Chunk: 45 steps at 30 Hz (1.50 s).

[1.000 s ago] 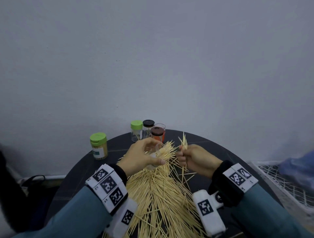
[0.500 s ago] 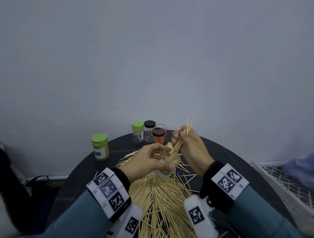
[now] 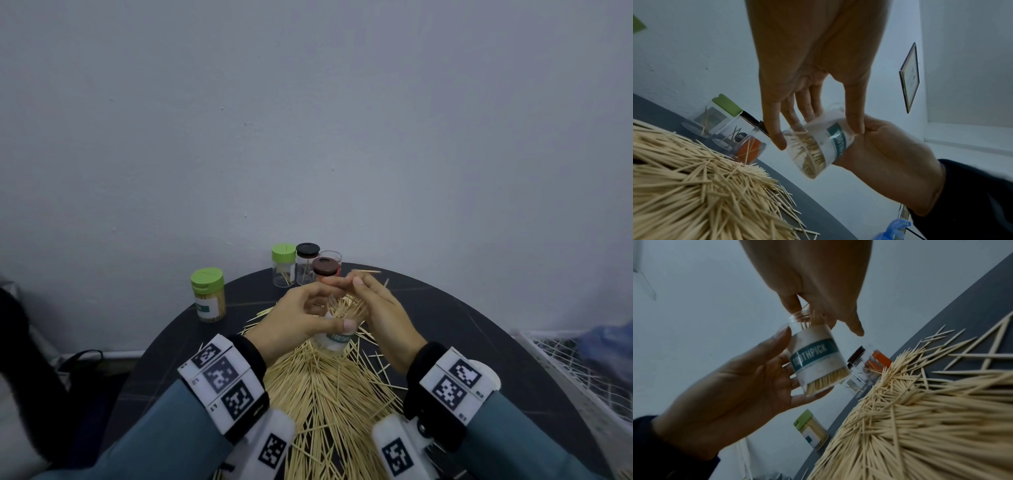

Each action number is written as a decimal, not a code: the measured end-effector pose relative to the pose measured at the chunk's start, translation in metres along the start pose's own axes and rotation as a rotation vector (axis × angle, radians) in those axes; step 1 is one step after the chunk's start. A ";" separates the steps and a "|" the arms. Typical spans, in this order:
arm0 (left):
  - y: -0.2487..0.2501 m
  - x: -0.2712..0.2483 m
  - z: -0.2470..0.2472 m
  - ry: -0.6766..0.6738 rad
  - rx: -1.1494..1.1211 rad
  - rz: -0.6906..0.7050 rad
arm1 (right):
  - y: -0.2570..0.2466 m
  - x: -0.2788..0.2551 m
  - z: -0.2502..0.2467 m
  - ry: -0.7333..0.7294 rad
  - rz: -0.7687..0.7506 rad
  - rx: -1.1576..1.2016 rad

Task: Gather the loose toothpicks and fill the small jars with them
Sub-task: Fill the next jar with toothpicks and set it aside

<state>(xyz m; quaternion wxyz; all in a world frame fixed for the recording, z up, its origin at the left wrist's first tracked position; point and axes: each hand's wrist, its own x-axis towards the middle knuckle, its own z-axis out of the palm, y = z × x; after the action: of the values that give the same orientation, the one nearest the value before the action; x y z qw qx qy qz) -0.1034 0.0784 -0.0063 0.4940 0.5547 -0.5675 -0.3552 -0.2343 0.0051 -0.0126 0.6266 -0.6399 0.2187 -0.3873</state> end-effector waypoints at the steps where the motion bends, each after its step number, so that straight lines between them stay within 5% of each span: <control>1: 0.000 0.000 0.000 -0.001 -0.002 0.001 | 0.001 0.001 -0.001 0.002 -0.009 -0.022; 11: -0.004 0.002 -0.004 0.037 0.051 -0.018 | 0.001 0.004 -0.010 0.004 0.011 -0.164; 17: -0.007 0.003 -0.004 0.027 0.091 -0.007 | 0.004 0.001 -0.011 -0.062 0.228 -0.252; 23: -0.011 0.007 -0.007 0.058 0.114 -0.028 | -0.008 0.008 -0.022 0.057 0.273 -0.297; 27: -0.012 0.010 -0.007 0.060 0.118 -0.039 | -0.006 0.016 -0.048 0.189 0.373 -0.660; 32: -0.013 0.015 -0.008 0.048 0.114 -0.040 | 0.003 0.026 -0.065 0.160 0.679 -1.115; 37: -0.013 0.017 -0.010 0.037 0.108 -0.028 | 0.001 0.027 -0.056 0.136 0.770 -1.204; 40: -0.013 0.017 -0.010 0.031 0.099 -0.021 | -0.002 0.028 -0.050 -0.063 0.764 -1.383; 45: -0.011 0.019 -0.012 0.038 0.090 -0.017 | 0.010 0.032 -0.049 0.077 0.717 -1.290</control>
<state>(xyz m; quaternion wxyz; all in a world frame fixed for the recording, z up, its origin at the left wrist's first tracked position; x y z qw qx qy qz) -0.0867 0.0603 -0.0108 0.4761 0.5877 -0.5689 -0.3230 -0.2509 -0.0516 -0.0197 0.2057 -0.7563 0.6205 0.0247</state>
